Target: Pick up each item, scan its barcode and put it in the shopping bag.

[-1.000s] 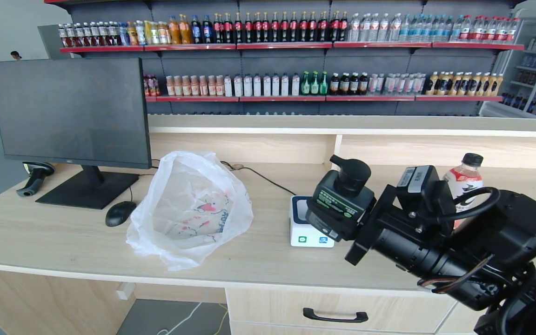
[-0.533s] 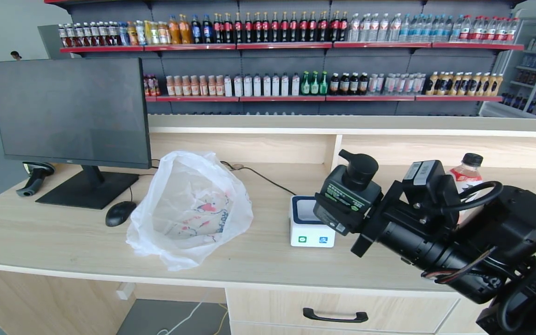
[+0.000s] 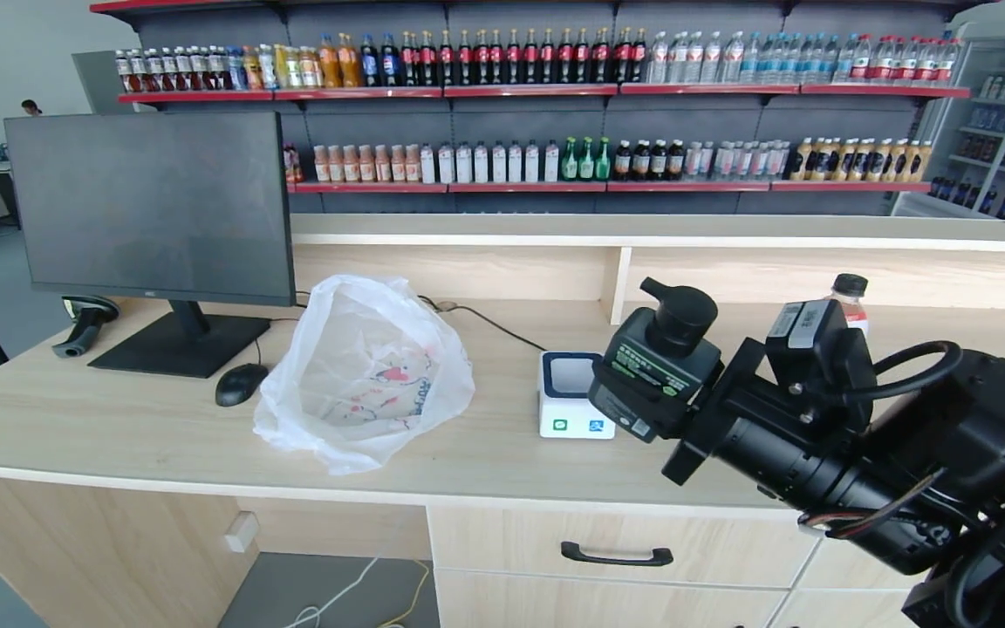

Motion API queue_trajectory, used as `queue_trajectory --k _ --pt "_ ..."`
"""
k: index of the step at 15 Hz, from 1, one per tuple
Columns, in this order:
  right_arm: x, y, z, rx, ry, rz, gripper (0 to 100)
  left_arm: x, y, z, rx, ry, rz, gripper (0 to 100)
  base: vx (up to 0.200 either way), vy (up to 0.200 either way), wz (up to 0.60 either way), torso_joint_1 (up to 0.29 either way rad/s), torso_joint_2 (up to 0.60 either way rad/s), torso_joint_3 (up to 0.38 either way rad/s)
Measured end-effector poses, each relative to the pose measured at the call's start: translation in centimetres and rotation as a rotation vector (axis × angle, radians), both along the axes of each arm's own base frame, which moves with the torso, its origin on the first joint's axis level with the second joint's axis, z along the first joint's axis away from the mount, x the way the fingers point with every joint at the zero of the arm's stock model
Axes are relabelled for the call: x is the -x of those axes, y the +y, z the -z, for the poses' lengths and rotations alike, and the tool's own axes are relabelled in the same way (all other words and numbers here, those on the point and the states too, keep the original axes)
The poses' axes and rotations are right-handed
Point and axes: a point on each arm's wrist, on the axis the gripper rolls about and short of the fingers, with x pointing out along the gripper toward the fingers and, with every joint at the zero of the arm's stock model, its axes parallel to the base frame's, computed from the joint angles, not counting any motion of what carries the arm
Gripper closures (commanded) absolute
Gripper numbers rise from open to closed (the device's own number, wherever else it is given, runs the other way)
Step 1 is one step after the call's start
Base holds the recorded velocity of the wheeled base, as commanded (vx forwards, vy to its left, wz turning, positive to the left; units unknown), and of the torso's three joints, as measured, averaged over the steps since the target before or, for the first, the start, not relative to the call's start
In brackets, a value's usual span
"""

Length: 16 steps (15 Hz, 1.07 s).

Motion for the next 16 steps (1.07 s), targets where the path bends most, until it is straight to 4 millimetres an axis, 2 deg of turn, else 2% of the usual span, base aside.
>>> queue_trajectory --k 7,10,12,16 --pt "-0.4 0.1 -0.3 -0.005 -0.014 0.005 100 0.0 0.0 0.0 0.005 0.001 -0.001 0 0.0 0.2 0.0 0.013 0.0 -0.001" --pt "-1.1 -0.1 -0.6 0.027 -0.076 0.003 100 0.0 0.0 0.0 0.003 0.0 -0.001 0 0.0 0.0 0.0 0.0 0.0 0.0" --pt "-2.1 -0.7 -0.6 0.089 -0.149 -0.049 100 0.0 0.0 0.0 0.003 0.0 0.0 0 0.0 0.0 0.0 0.0 0.0 0.0" --pt "-6.3 -1.6 -2.0 0.237 -0.485 -0.148 100 0.0 0.0 0.0 0.001 0.001 0.0 0 0.0 0.0 0.0 0.0 0.0 0.0"
